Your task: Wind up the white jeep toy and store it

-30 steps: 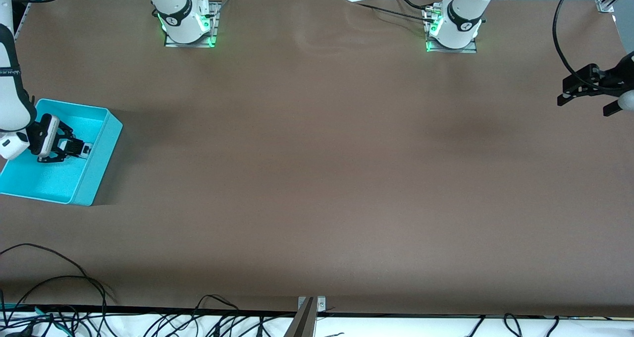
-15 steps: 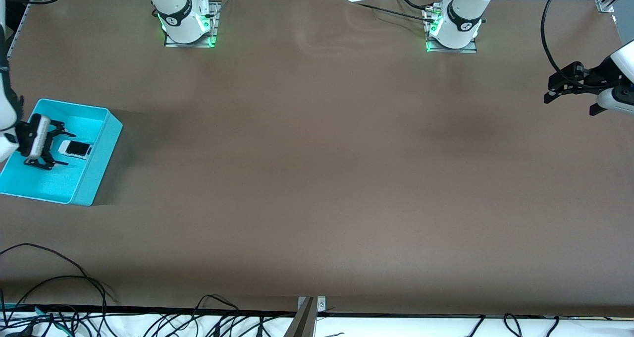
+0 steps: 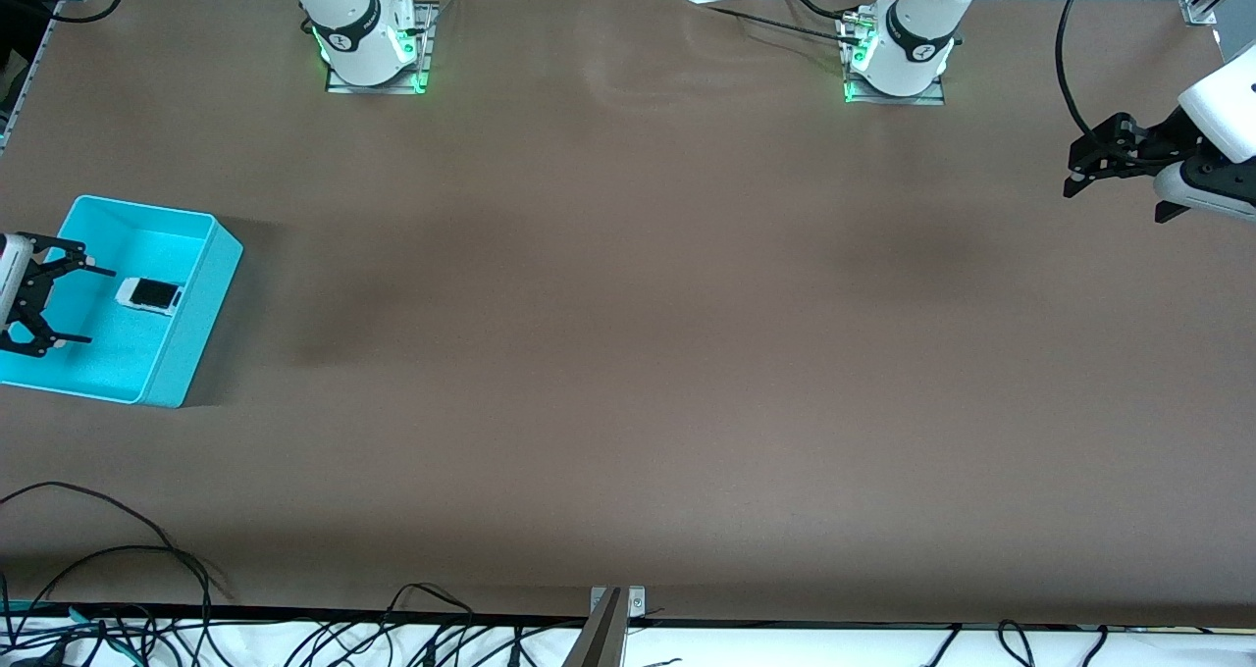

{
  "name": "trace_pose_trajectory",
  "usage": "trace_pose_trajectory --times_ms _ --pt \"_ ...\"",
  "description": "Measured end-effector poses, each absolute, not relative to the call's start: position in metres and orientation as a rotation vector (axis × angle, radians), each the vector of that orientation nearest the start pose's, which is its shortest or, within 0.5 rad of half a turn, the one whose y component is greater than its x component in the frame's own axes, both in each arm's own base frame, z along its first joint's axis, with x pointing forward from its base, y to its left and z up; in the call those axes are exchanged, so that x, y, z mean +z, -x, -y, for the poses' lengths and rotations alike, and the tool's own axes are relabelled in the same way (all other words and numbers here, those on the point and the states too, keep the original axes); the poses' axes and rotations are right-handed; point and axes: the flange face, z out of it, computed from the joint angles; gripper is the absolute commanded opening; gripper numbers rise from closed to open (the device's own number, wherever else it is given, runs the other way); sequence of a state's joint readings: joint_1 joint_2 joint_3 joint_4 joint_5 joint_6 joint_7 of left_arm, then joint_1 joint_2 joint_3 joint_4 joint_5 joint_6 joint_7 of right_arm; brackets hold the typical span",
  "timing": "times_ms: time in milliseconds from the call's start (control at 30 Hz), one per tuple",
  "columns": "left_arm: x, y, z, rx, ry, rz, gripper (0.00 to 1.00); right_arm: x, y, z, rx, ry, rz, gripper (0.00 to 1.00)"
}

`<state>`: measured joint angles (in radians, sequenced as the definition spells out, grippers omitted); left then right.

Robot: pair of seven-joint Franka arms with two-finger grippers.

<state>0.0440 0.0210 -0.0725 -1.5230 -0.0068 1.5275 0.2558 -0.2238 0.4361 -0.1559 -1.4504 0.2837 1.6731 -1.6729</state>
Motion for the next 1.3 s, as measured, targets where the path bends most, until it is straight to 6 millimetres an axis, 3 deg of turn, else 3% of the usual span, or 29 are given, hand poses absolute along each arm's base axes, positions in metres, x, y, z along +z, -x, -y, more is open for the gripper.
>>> trace_pose_trajectory --times_ms 333,633,767,1000,1300 --pt "0.625 -0.550 0.018 -0.005 3.114 -0.451 1.00 0.510 -0.639 0.100 0.008 2.626 1.286 1.00" --pt "0.625 -0.543 0.016 -0.006 3.113 -0.444 1.00 0.543 -0.632 0.023 0.110 2.903 0.840 1.00" --pt "0.623 -0.543 0.015 0.001 3.114 -0.442 1.00 0.548 -0.630 0.010 0.141 2.973 0.617 1.00" --pt "0.623 -0.543 0.018 0.003 3.113 -0.449 1.00 0.557 -0.630 0.009 0.135 3.043 0.283 1.00" --pt "0.623 -0.543 0.019 0.003 3.113 -0.452 1.00 0.563 -0.629 0.010 0.123 3.056 0.179 1.00"
